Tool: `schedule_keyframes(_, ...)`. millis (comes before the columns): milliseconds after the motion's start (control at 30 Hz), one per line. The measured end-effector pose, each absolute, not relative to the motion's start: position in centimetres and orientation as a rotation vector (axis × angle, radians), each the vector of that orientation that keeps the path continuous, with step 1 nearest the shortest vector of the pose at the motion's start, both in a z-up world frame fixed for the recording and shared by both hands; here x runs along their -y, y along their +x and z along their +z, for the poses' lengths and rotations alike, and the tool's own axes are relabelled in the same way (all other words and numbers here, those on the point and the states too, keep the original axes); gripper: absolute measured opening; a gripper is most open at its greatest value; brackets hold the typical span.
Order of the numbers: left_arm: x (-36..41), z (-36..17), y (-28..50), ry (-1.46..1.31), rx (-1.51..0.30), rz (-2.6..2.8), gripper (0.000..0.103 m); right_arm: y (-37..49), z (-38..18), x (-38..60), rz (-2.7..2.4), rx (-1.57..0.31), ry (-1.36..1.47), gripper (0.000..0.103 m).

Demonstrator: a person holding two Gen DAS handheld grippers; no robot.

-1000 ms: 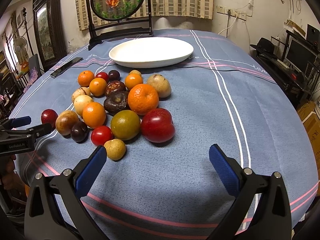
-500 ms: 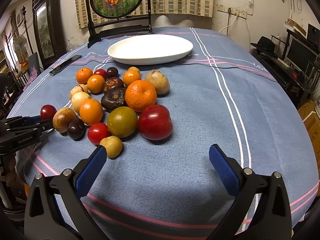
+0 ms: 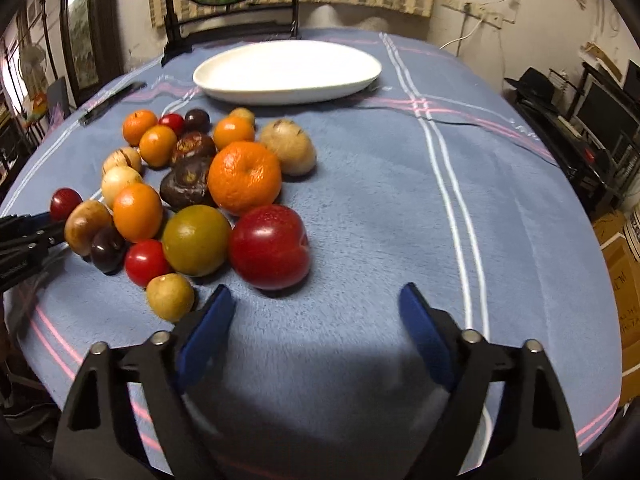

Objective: Organize fruits
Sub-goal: 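Grasp the dark red plum with the left gripper while the right gripper grasps the red apple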

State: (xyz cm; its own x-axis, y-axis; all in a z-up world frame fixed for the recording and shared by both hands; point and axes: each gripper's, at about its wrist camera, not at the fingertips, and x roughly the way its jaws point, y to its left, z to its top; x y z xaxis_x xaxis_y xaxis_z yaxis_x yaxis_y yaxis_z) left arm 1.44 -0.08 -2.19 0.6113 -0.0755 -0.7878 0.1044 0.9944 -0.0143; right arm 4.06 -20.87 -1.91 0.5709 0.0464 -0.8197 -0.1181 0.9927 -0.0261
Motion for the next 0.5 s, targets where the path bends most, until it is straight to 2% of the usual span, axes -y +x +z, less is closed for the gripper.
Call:
schedule_keyframes(133, 0.1, -2.1, 1.8, 0.033, -0.909, -0.111, 0.039, 5.2, -2.2, 20.4, 0.128, -0.96, -0.067, 0.073)
schedule_keyframes(300, 0.3, -2.2, 2.5, 0.046, -0.913, -0.117, 0.038, 6.1, -1.7, 19.8, 0.198, -0.946, -0.055, 0.044)
schedule_keyframes(500, -0.1, -2.1, 2.9, 0.03, -0.907, -0.145, 0.037, 5.9, -1.5, 20.4, 0.208, -0.949, -0.009, 0.042)
